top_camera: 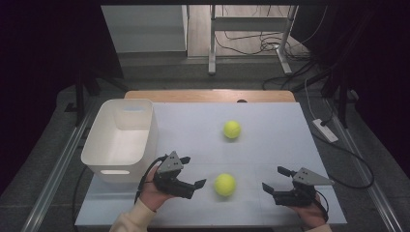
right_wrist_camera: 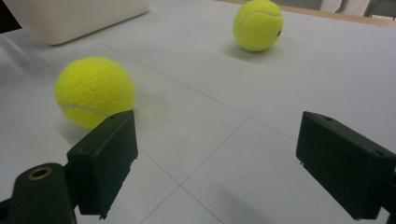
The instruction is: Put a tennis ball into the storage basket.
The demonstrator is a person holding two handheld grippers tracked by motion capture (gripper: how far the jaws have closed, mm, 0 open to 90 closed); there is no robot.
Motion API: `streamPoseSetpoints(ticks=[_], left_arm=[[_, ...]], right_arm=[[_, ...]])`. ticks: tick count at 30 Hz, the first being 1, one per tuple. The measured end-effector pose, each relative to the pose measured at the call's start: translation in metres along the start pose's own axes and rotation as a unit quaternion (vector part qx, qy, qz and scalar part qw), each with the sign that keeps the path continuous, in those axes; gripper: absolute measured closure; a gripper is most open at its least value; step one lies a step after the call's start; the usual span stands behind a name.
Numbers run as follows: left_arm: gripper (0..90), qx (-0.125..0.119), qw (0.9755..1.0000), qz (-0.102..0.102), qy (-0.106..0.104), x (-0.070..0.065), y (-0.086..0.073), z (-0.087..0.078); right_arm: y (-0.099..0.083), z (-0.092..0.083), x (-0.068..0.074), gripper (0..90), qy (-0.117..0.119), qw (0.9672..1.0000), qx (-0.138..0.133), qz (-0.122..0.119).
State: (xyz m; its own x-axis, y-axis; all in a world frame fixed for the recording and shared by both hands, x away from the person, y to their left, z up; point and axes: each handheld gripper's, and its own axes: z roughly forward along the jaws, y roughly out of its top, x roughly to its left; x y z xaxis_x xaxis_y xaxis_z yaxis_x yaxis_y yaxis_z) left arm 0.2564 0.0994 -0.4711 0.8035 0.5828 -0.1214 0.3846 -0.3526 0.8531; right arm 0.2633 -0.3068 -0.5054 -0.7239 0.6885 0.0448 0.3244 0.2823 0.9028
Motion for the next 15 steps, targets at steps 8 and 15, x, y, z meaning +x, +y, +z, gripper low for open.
streamPoseSetpoints(ticks=[8, 15], left_arm=[[8.6, 0.002, 0.9999, 0.01, -0.012, -0.005, 0.007, 0.007], [8.6, 0.004, 0.9995, 0.019, -0.024, -0.009, 0.014, 0.014]], right_arm=[[-0.001, -0.001, 0.0, 12.8, -0.003, 1.0, -0.002, 0.001], [0.0, -0.001, 0.0, 12.8, -0.004, 1.0, -0.001, 0.001]])
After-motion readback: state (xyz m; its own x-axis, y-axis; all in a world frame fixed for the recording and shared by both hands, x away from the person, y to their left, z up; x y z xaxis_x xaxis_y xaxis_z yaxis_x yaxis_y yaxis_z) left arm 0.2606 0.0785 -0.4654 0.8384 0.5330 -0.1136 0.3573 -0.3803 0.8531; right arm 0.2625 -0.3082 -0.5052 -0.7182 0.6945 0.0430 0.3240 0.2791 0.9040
